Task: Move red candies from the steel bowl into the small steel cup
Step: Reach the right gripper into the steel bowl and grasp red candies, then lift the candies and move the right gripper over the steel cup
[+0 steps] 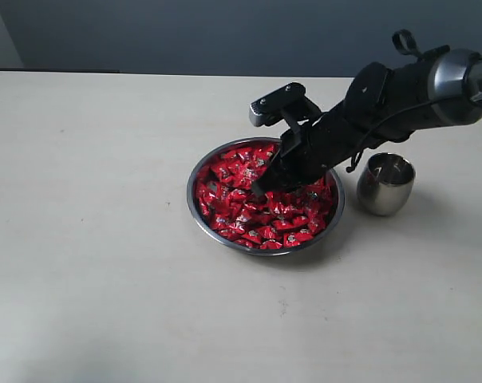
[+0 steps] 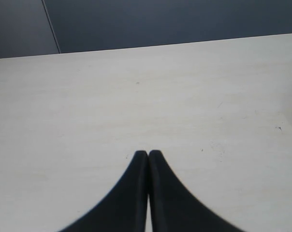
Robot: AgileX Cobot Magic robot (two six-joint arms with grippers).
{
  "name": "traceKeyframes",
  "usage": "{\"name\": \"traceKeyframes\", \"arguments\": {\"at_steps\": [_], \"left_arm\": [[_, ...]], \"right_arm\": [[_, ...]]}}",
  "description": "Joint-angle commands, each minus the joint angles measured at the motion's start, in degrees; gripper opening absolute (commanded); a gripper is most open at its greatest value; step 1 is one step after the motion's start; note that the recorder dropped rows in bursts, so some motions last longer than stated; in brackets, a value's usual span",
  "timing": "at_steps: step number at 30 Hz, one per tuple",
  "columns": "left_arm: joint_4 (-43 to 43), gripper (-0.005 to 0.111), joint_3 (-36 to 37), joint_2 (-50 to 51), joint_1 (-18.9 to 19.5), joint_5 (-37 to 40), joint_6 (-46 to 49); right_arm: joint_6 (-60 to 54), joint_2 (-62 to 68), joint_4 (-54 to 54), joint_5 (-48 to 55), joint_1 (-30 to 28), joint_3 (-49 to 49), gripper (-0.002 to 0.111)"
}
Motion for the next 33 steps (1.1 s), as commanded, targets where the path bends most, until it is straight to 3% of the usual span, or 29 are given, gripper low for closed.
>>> {"name": "traceKeyframes", "arguments": {"at_steps": [1, 10, 14, 26, 33], "left_arm": [[0.11, 0.000, -0.48, -0.27, -0.46, -0.31, -0.10], [0.11, 0.000, -0.48, -0.27, -0.46, -0.31, -0.10], [0.11, 0.000, -0.48, -0.27, -0.46, -0.31, -0.10], [0.11, 0.000, -0.48, -0.27, -0.46, -0.31, -0.10], [0.11, 0.000, -0.48, -0.27, -0.46, -0.31, -0.10]], "right_arm": [[0.03, 1.47, 1.99, -0.33, 0.09, -0.21, 0.022], [-0.08, 1.84, 3.84, -0.78, 0.09, -0.21, 0.021], [-0.08, 1.84, 3.84, -1.09, 0.09, -0.21, 0.000], [0.04, -5.98, 3.59, 0.81, -0.03, -0.21, -0.001], [7.19, -14.13, -2.44, 4.88, -4.44, -0.07, -0.001]]}}
